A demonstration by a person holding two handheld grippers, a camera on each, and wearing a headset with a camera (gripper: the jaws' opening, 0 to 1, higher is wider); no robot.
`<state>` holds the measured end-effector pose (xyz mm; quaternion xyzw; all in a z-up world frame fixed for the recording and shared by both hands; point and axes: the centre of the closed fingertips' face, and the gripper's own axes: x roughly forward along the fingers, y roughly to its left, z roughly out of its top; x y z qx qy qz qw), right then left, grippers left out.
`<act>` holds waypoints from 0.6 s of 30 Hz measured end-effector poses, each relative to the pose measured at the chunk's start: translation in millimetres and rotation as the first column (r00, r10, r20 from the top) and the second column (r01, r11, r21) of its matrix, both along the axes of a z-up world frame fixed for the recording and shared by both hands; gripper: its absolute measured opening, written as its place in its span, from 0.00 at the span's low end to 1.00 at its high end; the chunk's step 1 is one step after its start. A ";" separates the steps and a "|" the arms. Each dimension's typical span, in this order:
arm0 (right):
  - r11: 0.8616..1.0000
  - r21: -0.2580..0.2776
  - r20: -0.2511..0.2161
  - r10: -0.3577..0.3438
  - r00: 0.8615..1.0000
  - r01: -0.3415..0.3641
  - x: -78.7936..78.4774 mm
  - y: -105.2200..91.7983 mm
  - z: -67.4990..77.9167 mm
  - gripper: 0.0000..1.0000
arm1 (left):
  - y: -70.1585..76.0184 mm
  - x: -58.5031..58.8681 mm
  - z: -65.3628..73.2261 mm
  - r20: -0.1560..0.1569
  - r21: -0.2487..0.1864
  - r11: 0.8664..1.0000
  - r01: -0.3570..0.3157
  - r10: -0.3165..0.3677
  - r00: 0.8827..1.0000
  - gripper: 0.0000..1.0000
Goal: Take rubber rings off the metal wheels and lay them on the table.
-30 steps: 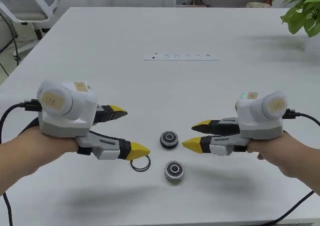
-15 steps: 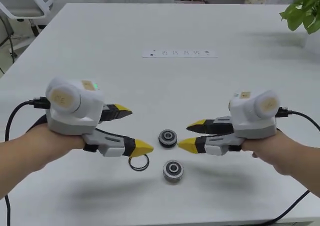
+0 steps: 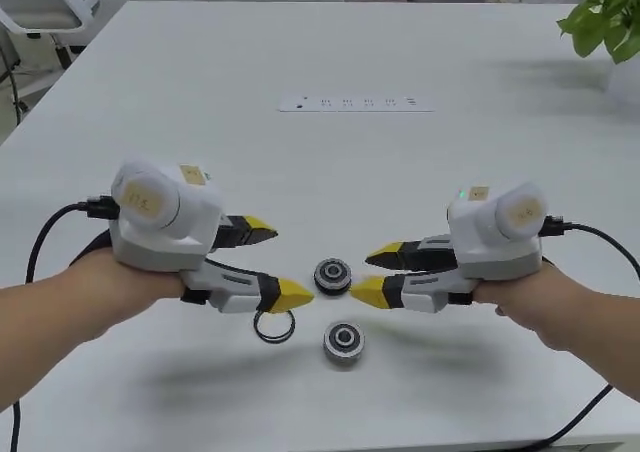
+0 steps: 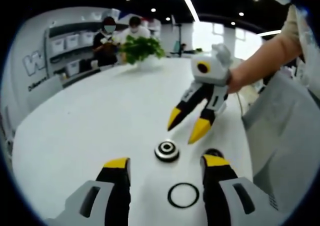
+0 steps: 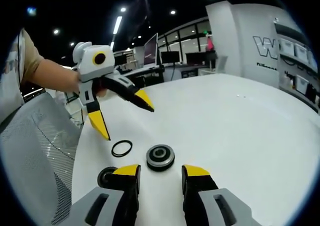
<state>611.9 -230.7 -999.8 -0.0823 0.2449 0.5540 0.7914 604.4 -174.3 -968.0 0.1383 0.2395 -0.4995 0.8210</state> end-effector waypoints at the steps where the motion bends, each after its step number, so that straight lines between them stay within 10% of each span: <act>1: 1.000 0.000 0.000 0.000 1.000 0.000 0.2 0.1 -0.1 0.30 | -1.4 0.4 -0.9 0.000 0.000 1.000 0.003 -0.003 1.000 0.57; 18: 1.000 0.002 -0.001 -0.001 1.000 0.001 0.1 0.1 -2.3 0.30 | -20.5 6.5 -9.3 -0.021 -0.005 0.999 0.034 -0.035 0.999 0.46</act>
